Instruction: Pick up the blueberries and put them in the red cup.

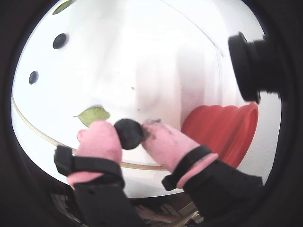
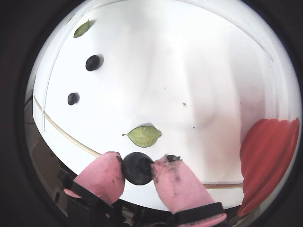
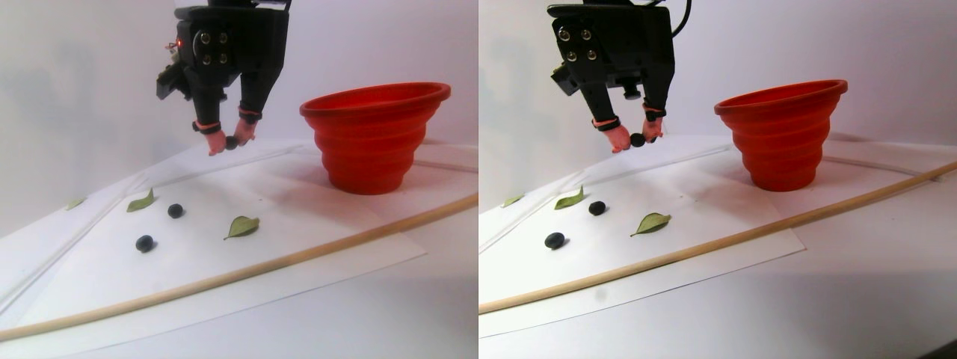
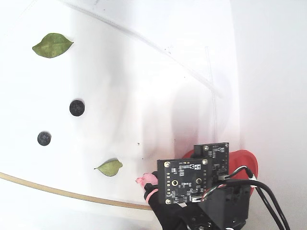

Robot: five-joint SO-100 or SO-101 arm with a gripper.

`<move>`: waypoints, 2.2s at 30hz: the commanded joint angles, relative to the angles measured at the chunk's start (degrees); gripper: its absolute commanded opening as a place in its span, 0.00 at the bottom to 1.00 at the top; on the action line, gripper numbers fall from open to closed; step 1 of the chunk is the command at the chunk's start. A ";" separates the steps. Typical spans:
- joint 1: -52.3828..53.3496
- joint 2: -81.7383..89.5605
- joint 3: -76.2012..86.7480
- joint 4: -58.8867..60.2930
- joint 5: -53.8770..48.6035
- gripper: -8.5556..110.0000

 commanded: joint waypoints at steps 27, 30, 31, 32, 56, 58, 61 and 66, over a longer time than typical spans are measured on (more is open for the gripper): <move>11.16 19.42 -4.13 14.41 1.85 0.16; 12.30 19.60 -4.83 14.85 2.11 0.16; 12.74 19.69 -5.36 15.21 2.20 0.16; 13.10 19.69 -5.98 15.64 2.46 0.16; 22.24 17.05 -13.80 17.75 2.46 0.16; 22.76 16.35 -14.33 17.67 2.37 0.16; 23.47 15.64 -14.68 17.14 2.29 0.17; 24.52 14.33 -14.50 15.47 1.23 0.19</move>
